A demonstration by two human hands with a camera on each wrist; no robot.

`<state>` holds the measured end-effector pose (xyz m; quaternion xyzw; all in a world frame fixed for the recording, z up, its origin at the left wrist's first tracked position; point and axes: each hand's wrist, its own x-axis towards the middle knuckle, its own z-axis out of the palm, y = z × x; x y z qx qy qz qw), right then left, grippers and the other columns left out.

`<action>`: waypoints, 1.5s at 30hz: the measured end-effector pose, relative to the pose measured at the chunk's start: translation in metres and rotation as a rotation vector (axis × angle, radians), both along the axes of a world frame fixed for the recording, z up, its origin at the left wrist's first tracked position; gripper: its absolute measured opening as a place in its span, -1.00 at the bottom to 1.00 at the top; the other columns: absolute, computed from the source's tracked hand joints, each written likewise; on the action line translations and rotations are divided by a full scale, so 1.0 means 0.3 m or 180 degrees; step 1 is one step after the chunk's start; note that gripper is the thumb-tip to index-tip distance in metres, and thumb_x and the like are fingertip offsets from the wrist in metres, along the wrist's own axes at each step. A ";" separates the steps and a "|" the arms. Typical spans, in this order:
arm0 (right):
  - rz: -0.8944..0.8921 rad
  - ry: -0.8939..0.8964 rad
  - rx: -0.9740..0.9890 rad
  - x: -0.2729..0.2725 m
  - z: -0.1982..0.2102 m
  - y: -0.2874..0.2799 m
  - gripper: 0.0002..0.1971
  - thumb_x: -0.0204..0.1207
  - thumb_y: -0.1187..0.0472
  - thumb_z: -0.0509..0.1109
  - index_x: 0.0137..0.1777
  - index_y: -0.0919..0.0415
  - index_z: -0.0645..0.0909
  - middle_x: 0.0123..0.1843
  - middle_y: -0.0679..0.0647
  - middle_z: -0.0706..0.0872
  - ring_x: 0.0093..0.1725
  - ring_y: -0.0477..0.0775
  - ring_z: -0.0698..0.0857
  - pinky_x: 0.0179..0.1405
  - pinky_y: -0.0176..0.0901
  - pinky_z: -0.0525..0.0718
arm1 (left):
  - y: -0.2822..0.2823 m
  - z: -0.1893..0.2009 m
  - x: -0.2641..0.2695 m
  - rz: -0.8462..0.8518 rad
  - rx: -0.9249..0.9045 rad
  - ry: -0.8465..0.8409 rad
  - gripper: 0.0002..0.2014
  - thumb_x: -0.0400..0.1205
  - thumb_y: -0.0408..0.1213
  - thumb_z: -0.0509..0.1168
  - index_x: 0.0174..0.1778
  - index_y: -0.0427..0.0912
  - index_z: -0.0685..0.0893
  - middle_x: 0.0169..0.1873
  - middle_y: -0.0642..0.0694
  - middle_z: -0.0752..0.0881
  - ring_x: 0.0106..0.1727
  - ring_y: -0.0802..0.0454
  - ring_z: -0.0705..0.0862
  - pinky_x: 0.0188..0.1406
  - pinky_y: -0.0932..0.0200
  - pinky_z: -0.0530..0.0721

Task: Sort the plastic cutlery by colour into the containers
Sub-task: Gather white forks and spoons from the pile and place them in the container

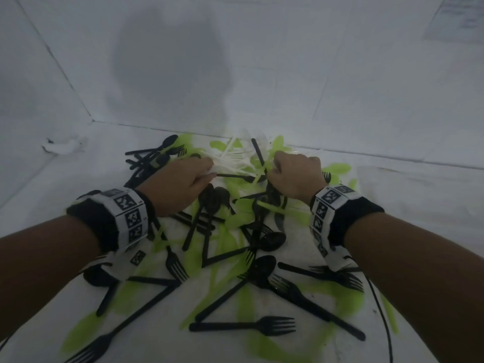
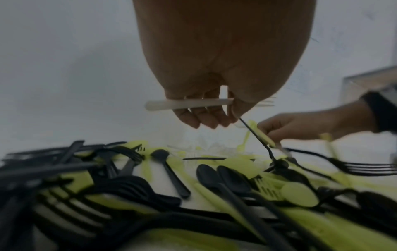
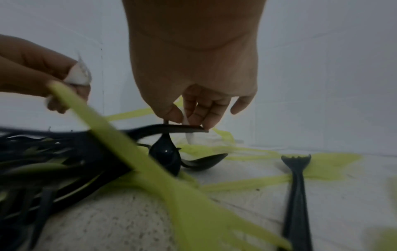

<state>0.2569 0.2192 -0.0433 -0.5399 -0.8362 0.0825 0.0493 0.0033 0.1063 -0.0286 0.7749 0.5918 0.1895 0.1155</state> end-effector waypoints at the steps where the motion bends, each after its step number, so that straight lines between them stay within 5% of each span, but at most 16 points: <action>1: -0.0003 0.0053 -0.0023 0.004 0.012 -0.004 -0.81 0.61 -0.03 0.24 -0.07 0.08 0.44 -0.25 0.00 0.62 -0.14 0.22 0.61 0.05 0.08 0.38 | 0.006 0.000 -0.006 -0.0047 -0.0051 0.0168 -0.77 0.84 -0.08 0.12 -0.14 0.02 0.38 -0.33 0.02 0.51 -0.32 0.20 0.48 -0.29 0.15 0.42; 4: 0.0001 0.0635 -0.0568 0.019 0.039 -0.013 -0.79 0.62 -0.01 0.29 0.06 0.12 0.53 -0.22 0.02 0.64 -0.14 0.17 0.61 -0.14 0.01 0.47 | 0.028 0.004 -0.007 -0.0046 -0.0088 0.0503 -0.81 0.83 -0.05 0.12 -0.07 -0.01 0.40 -0.40 0.02 0.55 -0.39 0.08 0.53 -0.33 0.04 0.53; 8: -0.0017 0.1470 -0.1471 0.038 0.069 -0.019 -0.75 0.68 0.14 0.26 -0.23 0.18 0.45 -0.28 0.03 0.49 -0.28 0.06 0.45 -0.24 -0.04 0.41 | 0.085 0.002 0.003 -0.0023 -0.0111 0.0753 -0.75 0.80 -0.07 0.20 -0.16 -0.07 0.40 -0.50 0.00 0.52 -0.48 0.11 0.48 -0.42 0.03 0.40; 10: 0.0018 0.1208 -0.1688 0.062 0.074 -0.005 -0.76 0.71 0.18 0.25 -0.17 0.20 0.62 -0.19 -0.03 0.57 -0.22 -0.03 0.53 -0.22 -0.19 0.48 | 0.121 -0.008 0.000 -0.0062 -0.0093 0.0815 -0.69 0.80 -0.09 0.20 -0.24 -0.06 0.36 -0.49 0.00 0.50 -0.47 0.15 0.44 -0.41 0.05 0.32; 13: 0.0006 0.0610 -0.0899 0.120 0.038 0.032 -0.70 0.76 0.06 0.22 -0.02 0.14 0.75 0.00 -0.03 0.71 0.08 0.10 0.68 -0.02 -0.04 0.58 | 0.174 -0.020 0.001 -0.0171 -0.0104 0.0922 -0.68 0.81 -0.12 0.18 -0.28 -0.02 0.34 -0.42 0.07 0.45 -0.40 0.23 0.39 -0.33 0.05 0.29; 18: 0.0314 -0.0053 -0.0220 0.195 -0.022 0.040 -0.87 0.72 0.09 0.22 0.02 0.09 0.55 0.00 0.06 0.53 -0.06 0.19 0.59 -0.03 0.09 0.63 | 0.265 -0.064 -0.008 -0.0025 -0.0120 0.1114 -0.77 0.79 -0.10 0.16 0.07 -0.16 0.64 0.00 -0.09 0.57 -0.13 -0.14 0.64 -0.09 -0.10 0.66; 23: 0.0310 0.0009 0.0165 0.206 -0.041 0.066 -0.92 0.69 0.12 0.19 -0.03 0.06 0.36 -0.16 0.00 0.43 -0.12 0.26 0.57 -0.14 0.04 0.39 | 0.340 -0.077 0.006 -0.0022 -0.0532 0.1242 -0.65 0.81 -0.17 0.14 0.49 -0.12 0.59 0.42 -0.14 0.58 0.34 -0.18 0.63 0.29 -0.11 0.60; 28: 0.0071 0.0265 -0.0070 0.177 -0.054 0.119 -0.67 0.66 0.07 0.27 0.40 -0.05 0.58 0.16 0.09 0.75 0.17 0.24 0.69 0.10 0.05 0.59 | 0.374 -0.092 0.025 0.0042 -0.0745 0.1339 -0.70 0.80 -0.18 0.17 0.39 -0.15 0.62 0.28 -0.18 0.65 0.26 -0.19 0.63 0.18 -0.04 0.57; 34: -0.0088 -0.0319 -0.0360 0.122 -0.082 0.183 -0.49 0.72 0.05 0.26 0.68 -0.18 0.39 0.53 0.10 0.64 0.45 0.24 0.63 0.31 0.10 0.65 | 0.334 -0.105 -0.008 0.0024 -0.0602 0.0821 -0.70 0.70 0.05 0.22 -0.02 -0.16 0.58 -0.13 -0.08 0.54 -0.06 -0.12 0.56 -0.13 0.06 0.39; 38: -0.0200 -0.0318 -0.0092 0.076 -0.089 0.202 -0.71 0.70 0.08 0.29 0.37 -0.09 0.64 0.30 0.07 0.75 0.26 0.23 0.72 0.04 0.02 0.66 | 0.287 -0.089 -0.033 0.0240 -0.0258 0.0531 -0.77 0.71 -0.19 0.33 -0.19 -0.12 0.44 -0.29 0.03 0.41 -0.20 -0.09 0.47 -0.19 0.06 0.32; 41: -0.0103 -0.0061 -0.0090 0.047 -0.083 0.204 -0.71 0.70 -0.05 0.36 0.34 0.00 0.68 0.31 0.05 0.74 0.34 0.20 0.67 0.14 0.03 0.60 | 0.276 -0.083 -0.045 0.0255 -0.0153 0.0516 -0.67 0.71 -0.19 0.33 -0.32 0.00 0.35 -0.32 0.10 0.37 -0.23 -0.09 0.46 -0.20 0.05 0.33; 45: -0.0096 0.0814 -0.0283 0.018 -0.049 0.206 -0.84 0.51 -0.10 0.58 -0.15 -0.08 0.71 -0.10 -0.12 0.69 -0.01 0.02 0.65 -0.10 -0.11 0.48 | 0.294 -0.093 -0.028 0.0196 -0.0278 0.0752 -0.77 0.75 -0.09 0.27 0.02 -0.22 0.64 -0.07 -0.09 0.58 0.00 -0.13 0.59 -0.02 0.01 0.50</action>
